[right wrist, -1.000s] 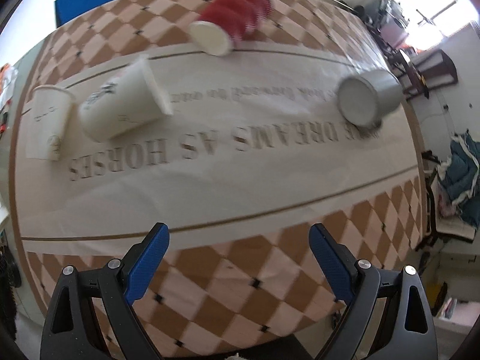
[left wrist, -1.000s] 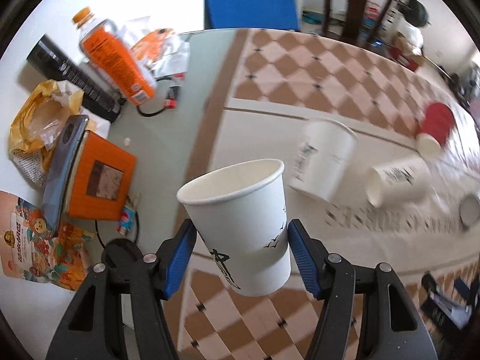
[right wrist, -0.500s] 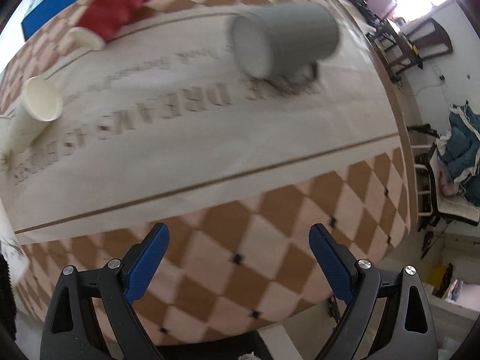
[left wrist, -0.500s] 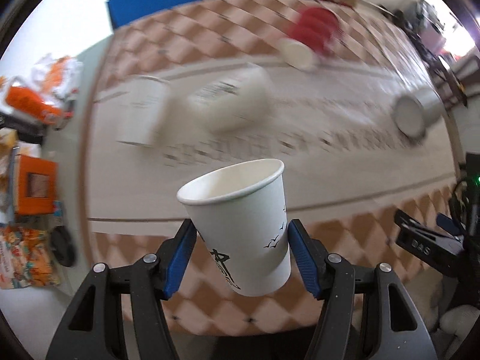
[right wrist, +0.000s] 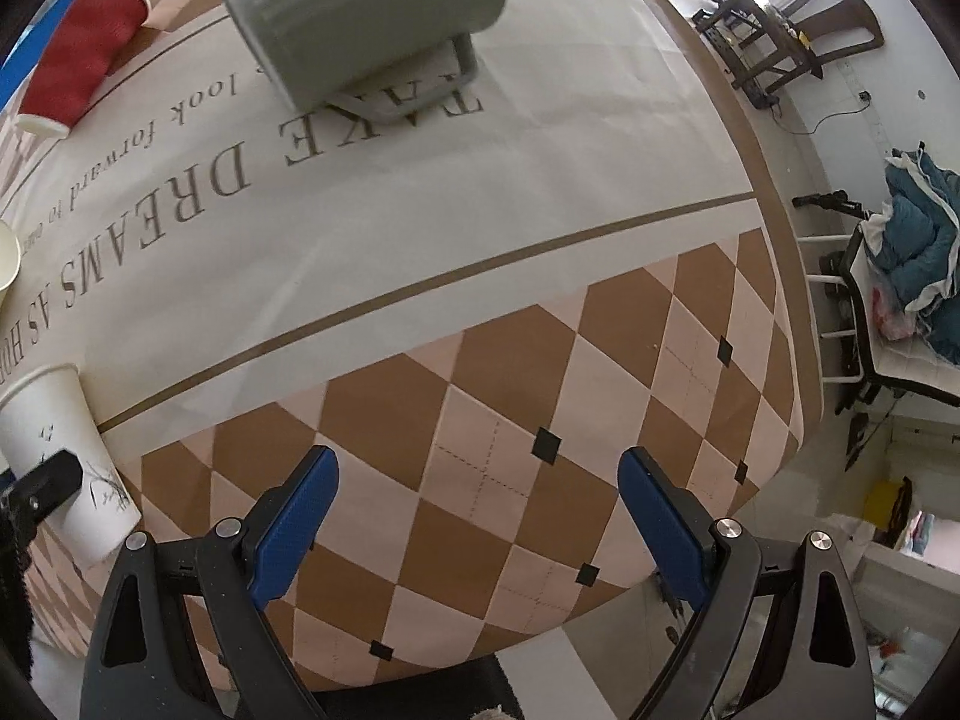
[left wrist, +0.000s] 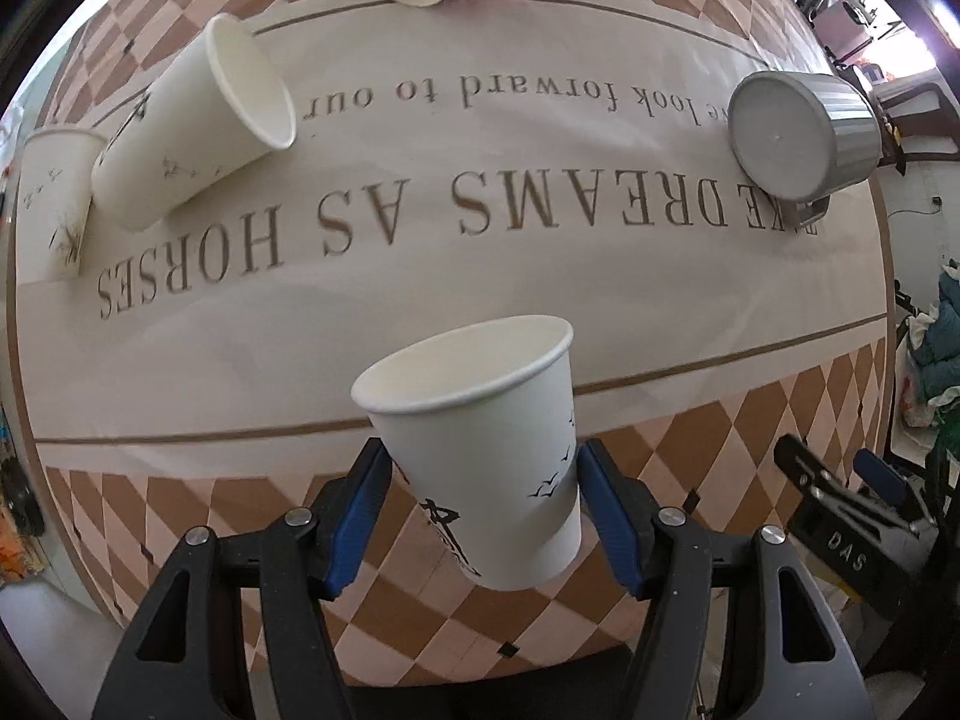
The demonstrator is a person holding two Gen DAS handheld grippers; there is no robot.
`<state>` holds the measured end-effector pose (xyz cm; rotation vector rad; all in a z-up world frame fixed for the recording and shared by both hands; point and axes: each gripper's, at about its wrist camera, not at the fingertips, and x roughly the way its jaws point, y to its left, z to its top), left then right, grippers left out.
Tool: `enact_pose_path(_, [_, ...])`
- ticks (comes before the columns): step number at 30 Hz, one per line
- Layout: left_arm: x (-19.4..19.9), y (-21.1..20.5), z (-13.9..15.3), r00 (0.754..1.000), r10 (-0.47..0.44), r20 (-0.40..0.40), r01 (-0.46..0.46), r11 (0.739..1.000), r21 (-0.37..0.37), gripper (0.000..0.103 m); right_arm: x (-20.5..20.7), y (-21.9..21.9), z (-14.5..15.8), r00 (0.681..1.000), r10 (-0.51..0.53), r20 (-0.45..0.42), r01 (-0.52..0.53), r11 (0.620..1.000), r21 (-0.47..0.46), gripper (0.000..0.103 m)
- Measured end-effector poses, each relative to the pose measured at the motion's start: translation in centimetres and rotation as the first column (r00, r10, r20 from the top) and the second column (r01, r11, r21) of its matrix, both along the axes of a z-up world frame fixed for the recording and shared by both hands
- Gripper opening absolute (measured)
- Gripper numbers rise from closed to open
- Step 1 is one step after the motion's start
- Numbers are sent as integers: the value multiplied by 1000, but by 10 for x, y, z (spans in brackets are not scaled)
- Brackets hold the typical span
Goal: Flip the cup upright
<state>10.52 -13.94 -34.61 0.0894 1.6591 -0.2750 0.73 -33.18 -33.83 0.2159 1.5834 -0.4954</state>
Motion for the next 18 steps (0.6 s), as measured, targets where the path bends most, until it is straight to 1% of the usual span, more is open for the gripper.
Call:
enact_pose_path(2, [4, -6, -1, 1000, -11, 4, 11, 1000, 12, 65, 0, -2, -1, 1000, 0, -1, 0, 1000, 4, 95])
enact_pose_path(3, [6, -10, -2, 1000, -11, -3, 11, 1000, 21, 65, 1, -3, -2, 1000, 1, -2, -1, 1000, 6, 95])
enact_pose_path(11, [12, -22, -5, 1000, -3, -27, 3, 1000, 18, 65, 6, -6, -9, 1000, 17, 5, -18, 1000, 22, 95])
enact_pose_path(14, [12, -26, -7, 999, 8, -41, -8, 1000, 2, 65, 9, -4, -9, 1000, 20, 10, -20, 999, 29, 95])
enact_pose_path(15, [20, -22, -5, 999, 11, -44, -11, 1000, -4, 65, 10, -5, -9, 1000, 21, 12, -21, 999, 31, 95])
enact_pose_path(18, [19, -22, -1, 999, 25, -44, -26, 999, -19, 65, 14, -3, -9, 1000, 20, 17, -21, 999, 36, 95])
